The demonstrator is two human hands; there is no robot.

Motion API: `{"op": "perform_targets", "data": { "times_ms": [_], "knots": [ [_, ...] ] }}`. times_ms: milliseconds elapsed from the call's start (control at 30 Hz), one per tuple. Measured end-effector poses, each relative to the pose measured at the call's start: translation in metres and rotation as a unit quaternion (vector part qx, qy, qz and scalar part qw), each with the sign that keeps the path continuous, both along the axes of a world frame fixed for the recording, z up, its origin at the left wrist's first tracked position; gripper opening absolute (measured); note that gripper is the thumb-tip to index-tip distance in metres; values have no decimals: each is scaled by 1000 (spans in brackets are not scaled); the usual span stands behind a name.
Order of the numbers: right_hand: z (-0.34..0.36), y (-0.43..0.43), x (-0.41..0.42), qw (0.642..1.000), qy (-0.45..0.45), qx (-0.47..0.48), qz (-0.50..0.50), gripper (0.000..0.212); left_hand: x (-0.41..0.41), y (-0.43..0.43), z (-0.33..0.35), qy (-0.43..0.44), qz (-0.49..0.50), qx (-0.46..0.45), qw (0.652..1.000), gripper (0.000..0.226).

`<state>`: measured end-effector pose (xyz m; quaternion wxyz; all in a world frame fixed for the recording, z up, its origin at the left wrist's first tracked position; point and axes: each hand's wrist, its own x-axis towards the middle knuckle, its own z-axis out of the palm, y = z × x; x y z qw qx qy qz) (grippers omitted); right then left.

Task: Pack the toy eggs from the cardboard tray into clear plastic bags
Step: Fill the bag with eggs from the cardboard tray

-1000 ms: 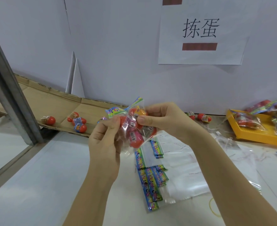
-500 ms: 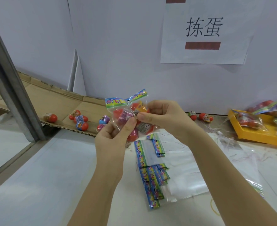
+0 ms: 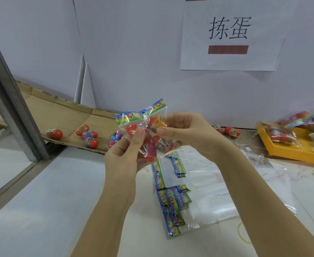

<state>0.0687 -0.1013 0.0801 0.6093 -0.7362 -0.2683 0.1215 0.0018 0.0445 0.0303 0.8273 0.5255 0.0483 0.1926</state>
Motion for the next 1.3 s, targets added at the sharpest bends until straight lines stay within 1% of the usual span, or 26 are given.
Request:
{"op": "perform_targets", "data": {
  "times_ms": [100,167,233,333,400,533,633,700,767,833,867,900,933,967,1000,1067,1167,1233,1300],
  "knots": [
    [0,0,1,1000,-13,10,-13,43,-1,0,0,6,32,26,999,33],
    [-1,0,1,999,-21,17,-18,38,-2,-1,0,2,44,43,998,32],
    [-2,1,1,999,-20,27,-18,33,-2,-2,1,0,44,38,998,29],
    [-3,4,1,998,-18,51,-16,18,-4,-3,3,-6,32,26,999,26],
    [-4,5,1,998,-18,60,-17,14,-5,-3,4,-8,31,20,999,25],
    [-4,5,3,998,-8,62,-18,17,-5,-4,6,-9,33,2,999,27],
    [-5,5,3,997,3,70,-17,17,-5,-4,5,-11,21,-3,1000,35],
    [-6,7,4,996,16,85,-21,20,-5,-4,5,-18,8,-23,1000,38],
    [-6,8,4,995,25,96,-27,20,-5,-4,5,-34,-7,-41,999,34],
    [-6,6,5,994,38,106,-16,18,-4,-4,5,-46,-11,-49,998,20],
    [-6,4,5,994,45,100,-2,23,-4,-3,4,-46,-5,-53,998,16],
    [-6,1,6,995,51,81,13,34,-3,-2,3,-45,1,-60,997,14],
    [-6,-1,6,997,52,51,26,44,-3,-1,3,-47,10,-65,997,16],
    [-5,-3,6,998,47,18,39,48,-2,0,3,-50,16,-67,996,18],
    [-5,-4,6,998,41,-5,49,45,-2,0,3,-54,19,-66,996,22],
    [-6,-4,6,998,37,-2,43,36,-1,1,5,-58,0,-80,995,25],
    [-7,-2,9,998,49,41,21,41,1,5,7,-53,-62,-143,986,16],
    [-7,-2,9,996,57,60,20,37,1,7,4,-40,-78,-111,990,19],
    [-8,-4,8,996,66,64,22,34,2,7,0,-21,-60,-54,996,28]
  ]
}}
